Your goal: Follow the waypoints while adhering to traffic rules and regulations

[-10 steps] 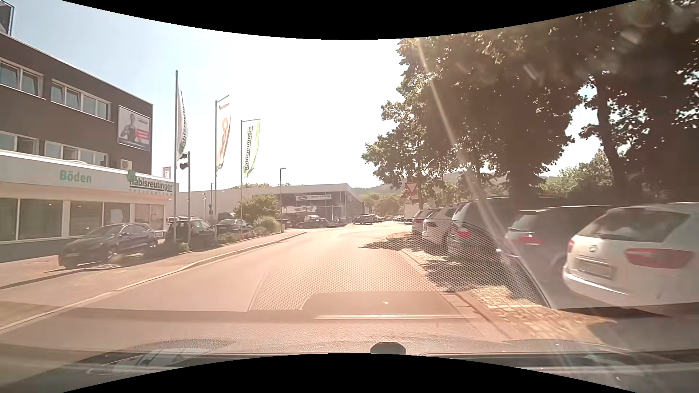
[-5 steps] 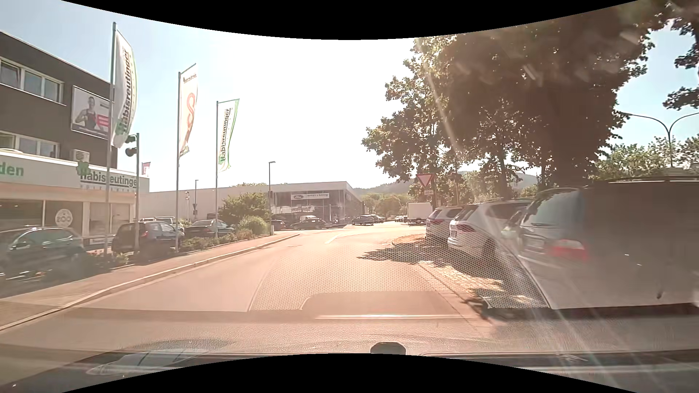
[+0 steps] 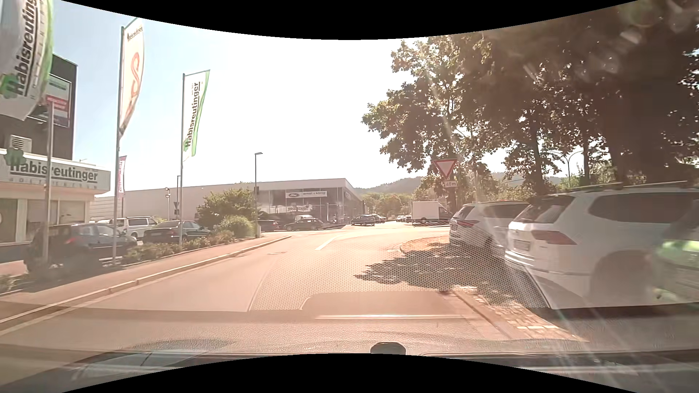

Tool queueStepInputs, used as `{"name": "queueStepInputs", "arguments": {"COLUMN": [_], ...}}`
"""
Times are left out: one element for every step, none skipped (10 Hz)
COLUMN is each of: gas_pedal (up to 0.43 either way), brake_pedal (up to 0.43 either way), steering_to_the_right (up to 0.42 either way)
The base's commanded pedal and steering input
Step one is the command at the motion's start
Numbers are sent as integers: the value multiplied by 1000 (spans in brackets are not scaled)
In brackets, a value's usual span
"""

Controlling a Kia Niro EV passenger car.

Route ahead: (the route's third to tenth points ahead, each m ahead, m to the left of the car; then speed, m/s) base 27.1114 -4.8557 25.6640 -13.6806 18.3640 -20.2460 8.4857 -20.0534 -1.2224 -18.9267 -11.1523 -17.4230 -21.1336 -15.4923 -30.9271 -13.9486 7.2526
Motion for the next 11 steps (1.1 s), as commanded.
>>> {"name": "queueStepInputs", "arguments": {"gas_pedal": [0,0,0,0,0,0,0,0,0,0,0], "brake_pedal": [140,146,146,146,140,140,140,140,140,140,146], "steering_to_the_right": [-1,-1,-1,-2,-2,-2,-2,-2,-2,-2,-2]}}
